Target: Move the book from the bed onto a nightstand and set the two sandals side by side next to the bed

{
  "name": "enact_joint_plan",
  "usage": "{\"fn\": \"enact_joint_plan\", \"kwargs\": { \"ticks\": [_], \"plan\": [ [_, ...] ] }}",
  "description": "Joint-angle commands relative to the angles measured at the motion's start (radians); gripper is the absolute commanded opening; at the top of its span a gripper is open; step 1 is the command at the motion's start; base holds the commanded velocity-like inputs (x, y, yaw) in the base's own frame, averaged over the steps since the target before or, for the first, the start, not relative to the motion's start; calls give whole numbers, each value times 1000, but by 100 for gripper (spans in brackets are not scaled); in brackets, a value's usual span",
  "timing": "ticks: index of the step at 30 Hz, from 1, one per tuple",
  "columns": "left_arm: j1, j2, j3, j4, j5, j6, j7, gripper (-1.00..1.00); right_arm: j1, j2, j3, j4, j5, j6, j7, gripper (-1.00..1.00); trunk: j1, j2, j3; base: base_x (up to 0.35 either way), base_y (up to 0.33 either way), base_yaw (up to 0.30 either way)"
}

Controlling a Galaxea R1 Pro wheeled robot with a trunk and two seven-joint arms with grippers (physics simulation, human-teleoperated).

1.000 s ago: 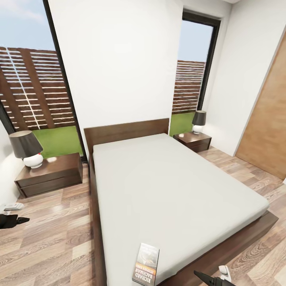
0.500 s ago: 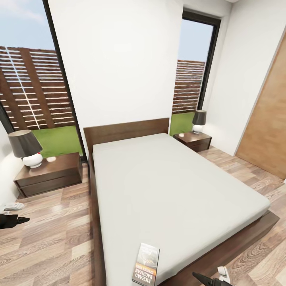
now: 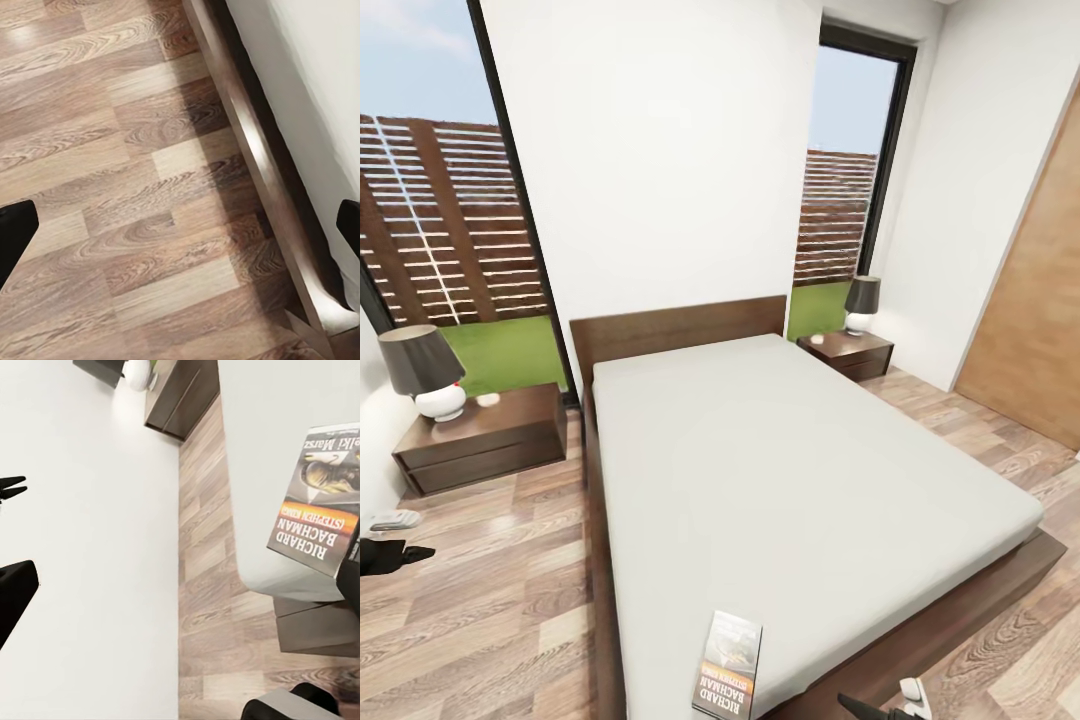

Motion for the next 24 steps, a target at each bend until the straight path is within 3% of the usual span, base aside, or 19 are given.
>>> {"fn": "enact_joint_plan", "kwargs": {
  "ticks": [1,24],
  "plan": [
    [-1,1,-4,-1,9,8,0,100,-1,0,-9,-1,9,11,6,100,4,-9,-5,0,0,0],
    [0,-1,-5,-1,9,-1,0,100,-1,-5,-8,-1,9,13,7,100,92,-170,-77,0,0,0]
  ]
}}
